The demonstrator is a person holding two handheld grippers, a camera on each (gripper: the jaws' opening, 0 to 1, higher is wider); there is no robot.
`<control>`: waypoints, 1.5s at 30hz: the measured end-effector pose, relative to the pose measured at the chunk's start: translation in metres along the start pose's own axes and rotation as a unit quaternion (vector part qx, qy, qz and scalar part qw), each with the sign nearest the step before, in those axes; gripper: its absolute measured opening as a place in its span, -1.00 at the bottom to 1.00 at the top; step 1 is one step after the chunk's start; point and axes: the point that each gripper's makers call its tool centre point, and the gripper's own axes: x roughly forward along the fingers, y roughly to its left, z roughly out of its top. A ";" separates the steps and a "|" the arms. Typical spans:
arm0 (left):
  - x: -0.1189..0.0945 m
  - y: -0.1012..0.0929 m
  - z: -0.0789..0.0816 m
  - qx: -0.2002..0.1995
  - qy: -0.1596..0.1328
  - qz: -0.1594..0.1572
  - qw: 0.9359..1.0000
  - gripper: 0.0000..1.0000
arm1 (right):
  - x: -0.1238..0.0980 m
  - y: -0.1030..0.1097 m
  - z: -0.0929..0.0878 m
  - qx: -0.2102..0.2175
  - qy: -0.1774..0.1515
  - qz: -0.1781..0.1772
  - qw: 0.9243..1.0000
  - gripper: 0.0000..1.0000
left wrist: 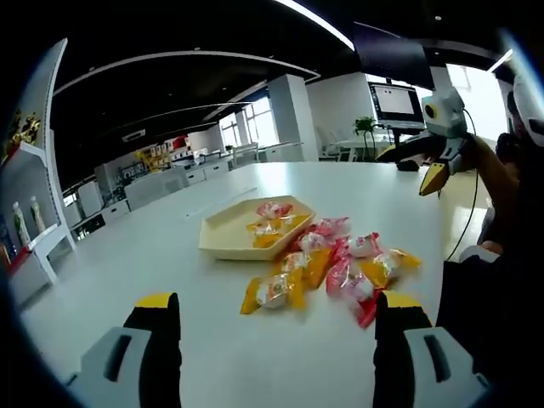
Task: Pick up the marshmallows scattered on the table and place them into the bowl on the table
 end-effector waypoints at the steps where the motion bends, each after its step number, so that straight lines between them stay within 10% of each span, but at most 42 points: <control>1: 0.002 0.001 -0.001 -0.001 -0.001 0.001 1.000 0.82 | 0.000 -0.001 -0.001 0.000 0.002 -0.001 1.000 0.82; 33: 0.058 0.011 -0.017 -0.122 -0.020 -0.041 0.991 -0.03 | 0.011 -0.001 -0.005 0.029 -0.002 0.016 0.999 0.82; 45: 0.063 0.009 -0.017 -0.111 -0.025 -0.032 0.993 -0.28 | 0.013 -0.001 -0.006 0.031 -0.001 0.018 0.999 0.82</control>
